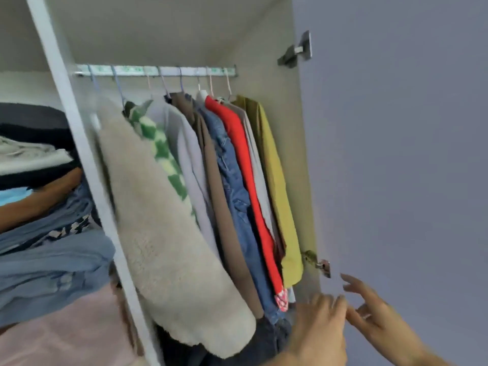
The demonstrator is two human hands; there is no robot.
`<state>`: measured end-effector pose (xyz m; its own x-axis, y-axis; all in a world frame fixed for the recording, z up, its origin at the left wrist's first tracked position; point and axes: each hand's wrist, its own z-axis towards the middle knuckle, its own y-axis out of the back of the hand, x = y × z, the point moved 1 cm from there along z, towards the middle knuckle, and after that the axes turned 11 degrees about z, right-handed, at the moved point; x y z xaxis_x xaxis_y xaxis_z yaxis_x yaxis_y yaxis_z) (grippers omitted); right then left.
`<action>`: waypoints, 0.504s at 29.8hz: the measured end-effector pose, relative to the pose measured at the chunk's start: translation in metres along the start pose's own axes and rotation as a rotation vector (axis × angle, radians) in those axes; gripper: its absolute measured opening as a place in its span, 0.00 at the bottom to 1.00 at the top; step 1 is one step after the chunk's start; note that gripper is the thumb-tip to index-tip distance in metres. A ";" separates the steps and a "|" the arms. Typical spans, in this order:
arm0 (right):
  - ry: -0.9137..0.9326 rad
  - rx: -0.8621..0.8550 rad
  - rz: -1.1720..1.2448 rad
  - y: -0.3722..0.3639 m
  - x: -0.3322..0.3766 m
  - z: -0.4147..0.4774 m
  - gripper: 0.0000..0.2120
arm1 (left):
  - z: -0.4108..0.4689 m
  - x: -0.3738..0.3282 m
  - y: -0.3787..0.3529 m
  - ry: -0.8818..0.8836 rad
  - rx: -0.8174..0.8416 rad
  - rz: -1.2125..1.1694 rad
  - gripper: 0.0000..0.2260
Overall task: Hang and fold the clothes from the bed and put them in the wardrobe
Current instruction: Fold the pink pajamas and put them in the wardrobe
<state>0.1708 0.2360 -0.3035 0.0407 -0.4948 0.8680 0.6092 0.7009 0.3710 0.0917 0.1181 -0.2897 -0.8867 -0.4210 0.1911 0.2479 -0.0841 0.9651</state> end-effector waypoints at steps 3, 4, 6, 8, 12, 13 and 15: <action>-0.070 -0.277 -0.022 0.080 0.008 0.000 0.28 | 0.057 -0.047 0.061 -0.065 0.053 -0.148 0.27; -0.052 -0.337 -0.007 0.115 0.004 -0.009 0.27 | 0.078 -0.075 0.070 -0.185 0.053 -0.192 0.25; -0.125 -0.396 -0.058 0.161 0.016 -0.026 0.26 | 0.095 -0.115 0.096 -0.315 0.104 -0.251 0.23; -0.219 -0.559 -0.107 0.222 0.024 -0.061 0.27 | 0.118 -0.173 0.109 -0.447 0.089 -0.332 0.23; -0.319 -0.878 -0.286 0.334 0.037 -0.177 0.31 | 0.117 -0.324 0.156 -0.780 0.096 -0.415 0.21; -0.384 -0.893 -0.305 0.340 0.041 -0.185 0.33 | 0.117 -0.332 0.160 -0.789 0.104 -0.433 0.21; -0.479 -1.060 -0.316 0.362 0.052 -0.251 0.35 | 0.100 -0.395 0.168 -0.952 0.148 -0.511 0.24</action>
<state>0.5922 0.3351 -0.2064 -0.3888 -0.1704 0.9054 0.8961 -0.2982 0.3287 0.4444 0.3609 -0.1851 -0.8261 0.5101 -0.2394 -0.2282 0.0856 0.9698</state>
